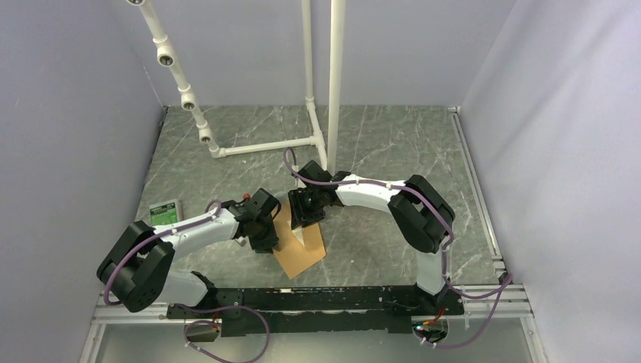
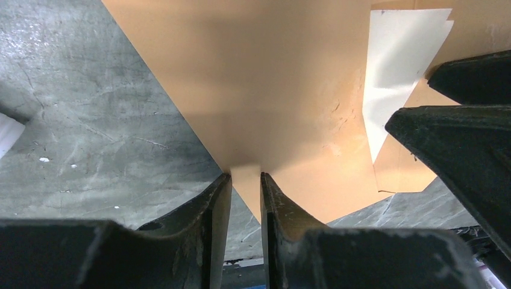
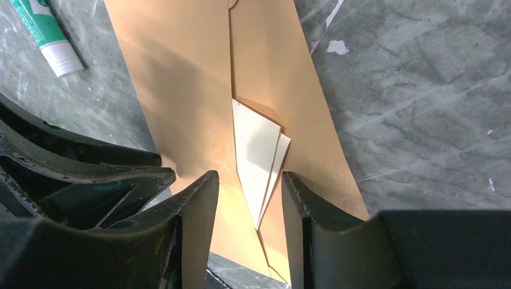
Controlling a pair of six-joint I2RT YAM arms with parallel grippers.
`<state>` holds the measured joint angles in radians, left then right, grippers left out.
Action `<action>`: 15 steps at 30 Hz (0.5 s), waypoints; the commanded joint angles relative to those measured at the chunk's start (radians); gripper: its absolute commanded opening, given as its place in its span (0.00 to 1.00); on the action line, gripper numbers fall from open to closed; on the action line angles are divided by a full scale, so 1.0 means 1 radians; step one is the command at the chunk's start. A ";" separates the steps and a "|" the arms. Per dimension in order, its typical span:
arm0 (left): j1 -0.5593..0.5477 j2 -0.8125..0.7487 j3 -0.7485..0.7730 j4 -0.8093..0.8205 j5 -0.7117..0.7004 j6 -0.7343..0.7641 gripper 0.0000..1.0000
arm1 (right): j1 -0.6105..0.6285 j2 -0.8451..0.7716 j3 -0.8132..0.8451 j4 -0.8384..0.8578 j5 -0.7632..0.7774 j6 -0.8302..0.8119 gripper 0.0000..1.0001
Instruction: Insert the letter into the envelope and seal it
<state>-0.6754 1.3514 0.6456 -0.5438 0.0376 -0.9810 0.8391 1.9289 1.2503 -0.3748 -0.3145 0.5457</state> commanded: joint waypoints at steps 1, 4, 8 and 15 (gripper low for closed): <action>0.002 0.034 -0.043 -0.001 -0.029 0.022 0.31 | -0.005 0.009 0.036 -0.006 0.031 -0.006 0.46; 0.002 0.037 -0.043 0.002 -0.025 0.026 0.32 | -0.005 0.030 0.045 0.002 0.015 -0.004 0.46; 0.002 0.040 -0.040 0.009 -0.020 0.043 0.31 | -0.005 0.047 0.030 0.055 -0.056 0.012 0.45; 0.005 0.050 -0.014 0.031 -0.001 0.117 0.25 | -0.007 0.067 -0.008 0.173 -0.206 0.042 0.46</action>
<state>-0.6708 1.3533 0.6456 -0.5407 0.0494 -0.9268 0.8288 1.9778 1.2602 -0.3111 -0.4152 0.5648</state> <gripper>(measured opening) 0.263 0.458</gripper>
